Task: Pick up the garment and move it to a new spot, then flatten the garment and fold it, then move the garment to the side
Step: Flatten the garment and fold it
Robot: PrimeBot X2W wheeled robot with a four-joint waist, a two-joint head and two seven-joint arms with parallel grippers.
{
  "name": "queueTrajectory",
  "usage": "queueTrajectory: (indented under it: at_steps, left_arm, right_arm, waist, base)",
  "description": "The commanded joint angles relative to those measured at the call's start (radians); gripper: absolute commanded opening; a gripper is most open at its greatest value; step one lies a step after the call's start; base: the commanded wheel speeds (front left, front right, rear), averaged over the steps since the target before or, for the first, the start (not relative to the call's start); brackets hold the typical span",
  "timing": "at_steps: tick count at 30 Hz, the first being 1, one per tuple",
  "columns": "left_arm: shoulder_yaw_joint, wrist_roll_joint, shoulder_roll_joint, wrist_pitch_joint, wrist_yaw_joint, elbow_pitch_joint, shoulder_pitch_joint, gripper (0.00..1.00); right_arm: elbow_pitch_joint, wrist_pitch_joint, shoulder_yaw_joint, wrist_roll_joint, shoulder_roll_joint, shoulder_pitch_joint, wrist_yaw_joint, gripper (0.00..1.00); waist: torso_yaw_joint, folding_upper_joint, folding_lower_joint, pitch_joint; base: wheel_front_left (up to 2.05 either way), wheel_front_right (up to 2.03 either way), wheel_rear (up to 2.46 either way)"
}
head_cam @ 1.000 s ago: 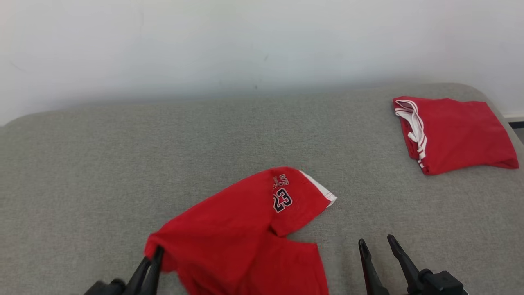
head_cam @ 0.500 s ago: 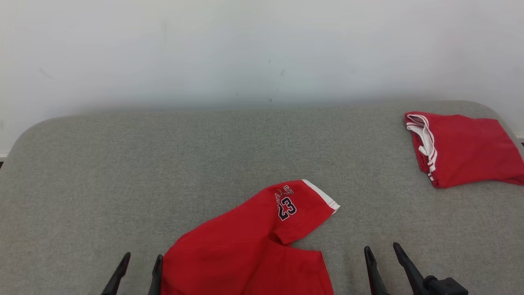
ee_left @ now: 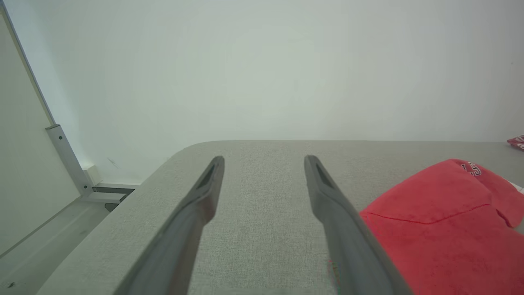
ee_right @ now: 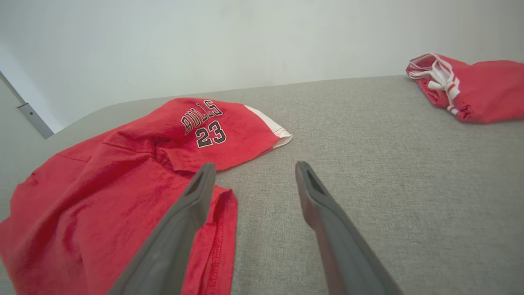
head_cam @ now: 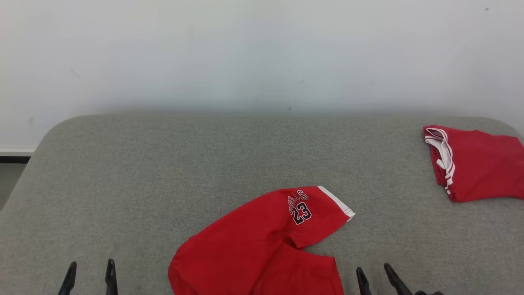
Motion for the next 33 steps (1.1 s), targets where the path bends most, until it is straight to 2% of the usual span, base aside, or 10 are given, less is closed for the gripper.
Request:
queueTrajectory:
  at_steps: [1,8,17,25,26,28,33]
  left_arm:
    - [0.009,0.016,-0.001,-0.003,-0.003,0.001,0.023,1.00]
    - [-0.029,0.032,0.031,-0.003,-0.025,0.063,0.051,1.00]
    - [-0.040,0.023,0.011,-0.003,-0.032,0.079,0.023,1.00]
    - [-0.052,0.017,0.013,-0.003,-0.032,0.086,0.005,1.00]
    - [-0.054,0.017,0.015,-0.003,-0.033,0.087,0.003,1.00]
    - [-0.051,0.014,0.014,-0.003,-0.033,0.084,0.004,1.00]
    - [-0.037,0.013,0.006,-0.003,-0.033,0.079,0.021,1.00]
  right_arm:
    - [0.013,-0.002,0.012,0.013,-0.001,0.009,-0.003,1.00]
    - [0.121,0.011,0.090,0.051,-0.013,-0.048,-0.003,1.00]
    - [0.273,0.073,0.179,0.054,-0.005,-0.187,-0.003,1.00]
    - [0.460,0.083,0.191,0.065,0.007,-0.286,-0.003,1.00]
    - [0.473,0.074,0.191,0.072,0.013,-0.295,-0.003,0.95]
    - [0.500,0.065,0.200,0.075,0.016,-0.305,-0.003,0.02]
    - [0.519,0.017,0.182,0.095,-0.005,-0.368,-0.003,0.00]
  waist:
    - [0.009,0.0000,0.0000,-0.006]
    - [0.022,0.0000,0.0000,-0.013]
    - [0.047,0.0000,0.0000,-0.010]
    - [0.082,0.0000,0.0000,-0.007]
    - [0.087,0.0000,0.0000,-0.007]
    - [0.089,0.0000,0.0000,-0.008]
    - [0.082,0.0000,0.0000,-0.005]
  base:
    - [0.00,0.00,0.00]
    - [0.00,0.00,0.00]
    - [0.00,0.00,0.00]
    - [0.00,0.00,0.00]
    - [0.00,0.00,0.00]
    - [0.00,0.00,0.00]
    - [0.00,0.00,0.00]
